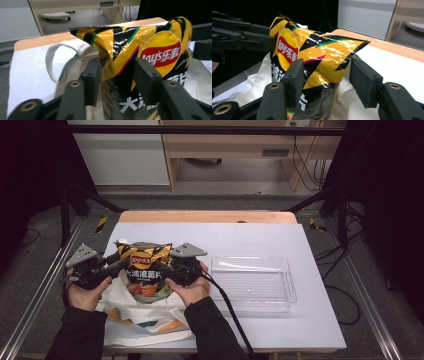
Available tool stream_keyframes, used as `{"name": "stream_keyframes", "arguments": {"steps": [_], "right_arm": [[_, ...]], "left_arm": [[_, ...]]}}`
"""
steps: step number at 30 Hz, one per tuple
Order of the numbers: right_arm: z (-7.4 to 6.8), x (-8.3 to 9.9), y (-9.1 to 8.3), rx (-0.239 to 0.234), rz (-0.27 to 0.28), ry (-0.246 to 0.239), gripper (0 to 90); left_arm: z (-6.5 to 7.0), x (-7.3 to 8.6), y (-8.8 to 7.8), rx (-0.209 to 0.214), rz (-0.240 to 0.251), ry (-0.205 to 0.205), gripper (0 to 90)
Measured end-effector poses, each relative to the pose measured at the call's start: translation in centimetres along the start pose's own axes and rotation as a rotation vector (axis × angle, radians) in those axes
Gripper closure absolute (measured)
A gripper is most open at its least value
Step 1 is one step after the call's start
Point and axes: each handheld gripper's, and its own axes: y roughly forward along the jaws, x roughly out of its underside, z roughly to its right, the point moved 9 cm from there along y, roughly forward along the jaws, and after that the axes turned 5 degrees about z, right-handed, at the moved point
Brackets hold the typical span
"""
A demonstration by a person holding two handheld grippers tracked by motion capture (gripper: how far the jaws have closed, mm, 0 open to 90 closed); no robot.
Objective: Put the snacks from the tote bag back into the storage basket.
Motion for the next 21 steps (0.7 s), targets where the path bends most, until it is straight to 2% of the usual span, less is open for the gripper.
{"name": "stream_keyframes", "arguments": {"steps": [3, 14, 18, 21], "right_arm": [[-0.2, 0.0, 0.2, 0.001, 0.001, -0.005, 49.1], [-0.5, -0.1, 0.7, 0.006, 0.006, -0.008, 51.4], [-0.5, -0.1, 0.8, 0.011, 0.004, -0.006, 56.7], [-0.5, -0.1, 0.6, 0.01, -0.006, 0.005, 64.1]], "left_arm": [[0.1, 0.0, 0.0, 0.004, -0.001, 0.001, 67.2], [0.4, 0.3, -0.3, 0.014, -0.009, 0.0, 86.4], [0.9, 0.3, -0.4, 0.009, -0.017, 0.035, 88.6], [1.1, 0.3, -0.5, 0.006, -0.019, 0.046, 88.9]]}}
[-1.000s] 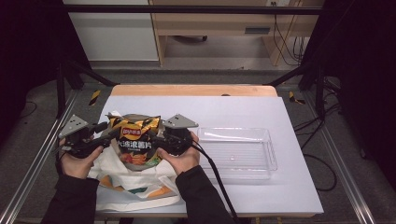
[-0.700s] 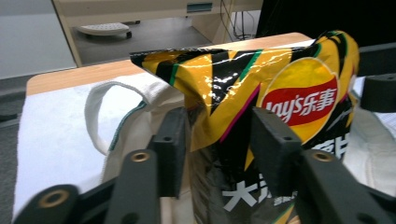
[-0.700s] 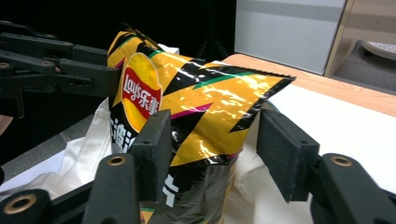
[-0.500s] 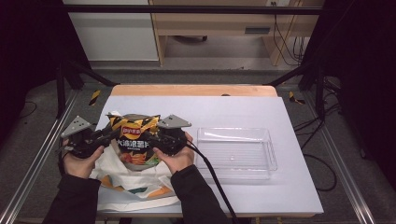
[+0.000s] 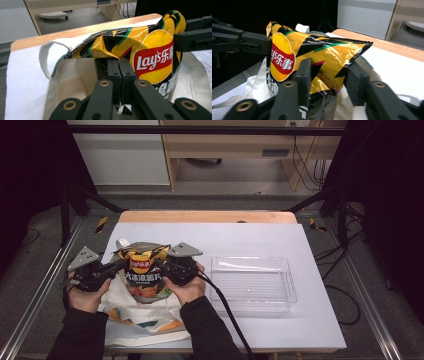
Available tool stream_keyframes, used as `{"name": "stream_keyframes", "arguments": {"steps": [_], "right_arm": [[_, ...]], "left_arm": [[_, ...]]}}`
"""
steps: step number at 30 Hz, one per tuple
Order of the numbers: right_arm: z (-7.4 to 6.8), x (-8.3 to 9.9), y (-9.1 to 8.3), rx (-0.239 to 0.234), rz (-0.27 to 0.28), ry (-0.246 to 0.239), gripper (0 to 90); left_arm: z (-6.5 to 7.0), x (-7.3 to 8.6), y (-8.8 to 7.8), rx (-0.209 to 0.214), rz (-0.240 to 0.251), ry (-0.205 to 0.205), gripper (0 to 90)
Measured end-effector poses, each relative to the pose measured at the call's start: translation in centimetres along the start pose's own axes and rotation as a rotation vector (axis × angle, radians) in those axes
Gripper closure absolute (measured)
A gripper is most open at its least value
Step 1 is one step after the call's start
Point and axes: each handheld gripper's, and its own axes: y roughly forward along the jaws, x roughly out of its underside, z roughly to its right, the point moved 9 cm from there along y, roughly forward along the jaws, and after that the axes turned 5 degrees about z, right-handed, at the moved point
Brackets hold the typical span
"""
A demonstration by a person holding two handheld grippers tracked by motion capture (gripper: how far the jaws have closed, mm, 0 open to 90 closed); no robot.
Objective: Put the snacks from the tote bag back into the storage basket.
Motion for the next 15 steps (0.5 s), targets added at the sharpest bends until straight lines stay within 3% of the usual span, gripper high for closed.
{"name": "stream_keyframes", "arguments": {"steps": [7, 10, 15], "right_arm": [[0.17, 0.27, -0.35, 0.026, -0.028, -0.009, 86.7], [0.05, 0.3, -0.43, 0.027, -0.026, -0.014, 89.5], [-0.04, 0.28, -0.7, 0.02, -0.022, -0.026, 90.0]], "left_arm": [[0.04, 0.05, -0.3, 0.008, 0.003, -0.003, 89.0], [-0.12, 0.0, -0.3, 0.002, 0.009, -0.006, 87.6], [-0.6, -0.31, 0.0, -0.004, 0.028, -0.033, 66.7]]}}
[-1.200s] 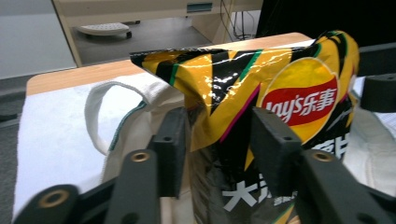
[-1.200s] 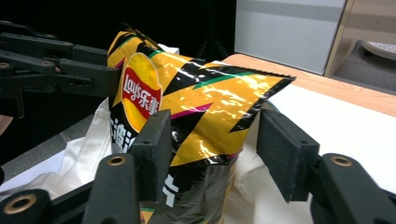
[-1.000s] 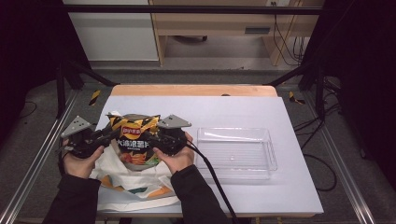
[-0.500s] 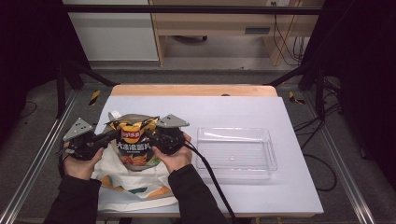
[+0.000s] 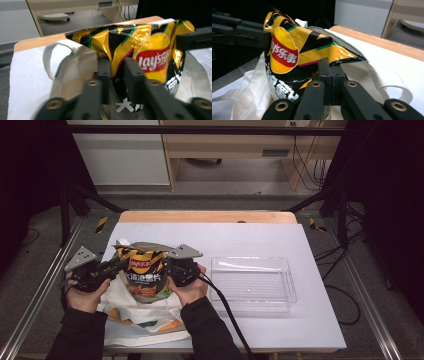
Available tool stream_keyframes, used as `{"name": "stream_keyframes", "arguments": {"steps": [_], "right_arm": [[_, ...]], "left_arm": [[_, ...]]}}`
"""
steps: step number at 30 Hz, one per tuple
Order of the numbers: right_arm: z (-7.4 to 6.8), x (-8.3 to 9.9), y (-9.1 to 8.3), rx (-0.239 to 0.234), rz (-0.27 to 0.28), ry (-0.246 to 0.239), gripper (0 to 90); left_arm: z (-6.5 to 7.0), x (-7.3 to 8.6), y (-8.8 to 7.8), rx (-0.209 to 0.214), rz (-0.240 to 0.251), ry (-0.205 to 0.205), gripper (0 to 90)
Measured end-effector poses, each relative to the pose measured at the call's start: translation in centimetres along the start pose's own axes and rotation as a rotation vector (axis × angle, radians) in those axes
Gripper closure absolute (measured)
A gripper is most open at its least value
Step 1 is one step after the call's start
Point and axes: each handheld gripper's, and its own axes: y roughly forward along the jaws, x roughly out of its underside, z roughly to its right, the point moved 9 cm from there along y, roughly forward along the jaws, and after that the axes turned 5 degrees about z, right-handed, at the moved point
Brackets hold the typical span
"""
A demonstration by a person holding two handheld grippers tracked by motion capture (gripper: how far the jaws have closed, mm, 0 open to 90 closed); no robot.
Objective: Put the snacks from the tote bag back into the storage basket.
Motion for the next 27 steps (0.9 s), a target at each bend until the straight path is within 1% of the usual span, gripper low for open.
{"name": "stream_keyframes", "arguments": {"steps": [3, 4, 6, 8, 10, 13, 15, 19, 23, 27], "right_arm": [[-0.1, 0.0, -0.1, -0.002, 0.002, -0.014, 90.0], [-0.1, 0.0, -0.1, -0.003, 0.004, -0.015, 90.0], [-0.1, 0.0, 0.0, -0.004, 0.005, -0.015, 90.0], [-0.1, 0.0, 0.0, -0.006, 0.008, -0.012, 90.0], [-0.2, -0.1, 0.0, -0.011, 0.012, -0.009, 90.0], [-0.3, -0.2, -0.1, -0.013, 0.016, -0.009, 90.0], [-0.2, -0.3, -0.2, -0.01, 0.02, -0.011, 90.0], [0.1, -0.8, -0.9, -0.016, 0.039, 0.0, 90.0], [-0.1, -1.4, -1.4, -0.022, 0.061, 0.002, 90.0], [-0.3, -2.3, -2.0, -0.025, 0.076, -0.013, 90.0]], "left_arm": [[-0.1, 0.1, 0.4, 0.01, -0.003, -0.012, 65.2], [0.0, 0.2, 0.4, 0.021, -0.005, -0.013, 67.7], [-0.1, 0.3, 0.5, 0.012, -0.01, -0.005, 74.9], [-0.1, 0.3, 0.3, 0.018, -0.015, -0.008, 84.4], [-0.1, 0.3, 0.2, 0.021, -0.018, -0.005, 88.4], [0.3, 0.2, 0.0, 0.009, -0.02, 0.018, 89.5], [0.6, 0.0, -0.3, 0.012, -0.015, 0.029, 89.8], [1.2, -0.8, -1.0, 0.029, 0.008, 0.037, 89.7], [1.7, -1.6, -1.7, 0.024, 0.023, 0.05, 89.7], [1.9, -2.2, -2.4, 0.03, 0.044, 0.045, 89.8]]}}
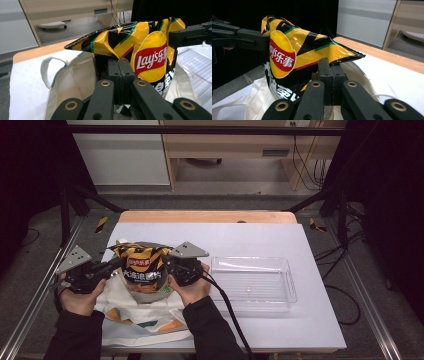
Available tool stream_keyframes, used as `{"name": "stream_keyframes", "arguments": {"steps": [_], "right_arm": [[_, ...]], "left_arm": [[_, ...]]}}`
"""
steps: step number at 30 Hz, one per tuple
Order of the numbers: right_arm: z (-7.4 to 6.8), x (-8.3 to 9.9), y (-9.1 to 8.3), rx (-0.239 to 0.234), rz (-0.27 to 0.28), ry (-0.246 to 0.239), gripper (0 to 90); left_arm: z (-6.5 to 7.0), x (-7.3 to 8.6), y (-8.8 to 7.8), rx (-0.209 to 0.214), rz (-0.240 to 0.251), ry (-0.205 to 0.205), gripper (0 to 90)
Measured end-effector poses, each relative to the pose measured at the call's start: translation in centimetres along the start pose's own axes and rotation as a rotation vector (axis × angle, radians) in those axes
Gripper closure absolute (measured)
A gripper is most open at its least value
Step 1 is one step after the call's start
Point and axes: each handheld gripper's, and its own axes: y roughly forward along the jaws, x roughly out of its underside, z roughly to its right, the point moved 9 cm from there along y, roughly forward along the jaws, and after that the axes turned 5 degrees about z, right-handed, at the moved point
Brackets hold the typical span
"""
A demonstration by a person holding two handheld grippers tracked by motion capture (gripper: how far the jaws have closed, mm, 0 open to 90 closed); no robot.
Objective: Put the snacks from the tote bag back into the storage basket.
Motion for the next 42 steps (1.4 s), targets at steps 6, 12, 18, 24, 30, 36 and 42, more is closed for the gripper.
{"name": "stream_keyframes", "arguments": {"steps": [6, 12, 18, 24, 30, 36, 42], "right_arm": [[-0.4, -1.3, -0.6, -0.01, 0.02, -0.014, 90.0], [-0.8, -2.6, -1.3, -0.019, 0.04, -0.032, 90.0], [-1.2, -3.6, -2.2, -0.023, 0.059, -0.044, 90.0], [-1.4, -4.5, -2.9, -0.027, 0.077, -0.055, 90.0], [-1.6, -5.3, -3.6, -0.033, 0.092, -0.064, 90.0], [-1.8, -6.2, -4.5, -0.034, 0.106, -0.084, 90.0], [-1.5, -7.2, -5.1, -0.028, 0.116, -0.087, 90.0]], "left_arm": [[0.4, -1.0, -1.0, 0.003, 0.032, -0.004, 89.8], [0.8, -2.0, -1.7, 0.007, 0.065, -0.01, 89.8], [1.3, -2.8, -2.5, 0.009, 0.093, -0.014, 89.8], [1.8, -3.5, -3.0, 0.013, 0.114, -0.012, 89.8], [2.2, -4.2, -3.4, 0.011, 0.13, -0.018, 89.8], [2.8, -5.1, -3.8, 0.022, 0.146, -0.014, 89.8], [3.5, -6.0, -3.8, 0.026, 0.159, -0.003, 89.8]]}}
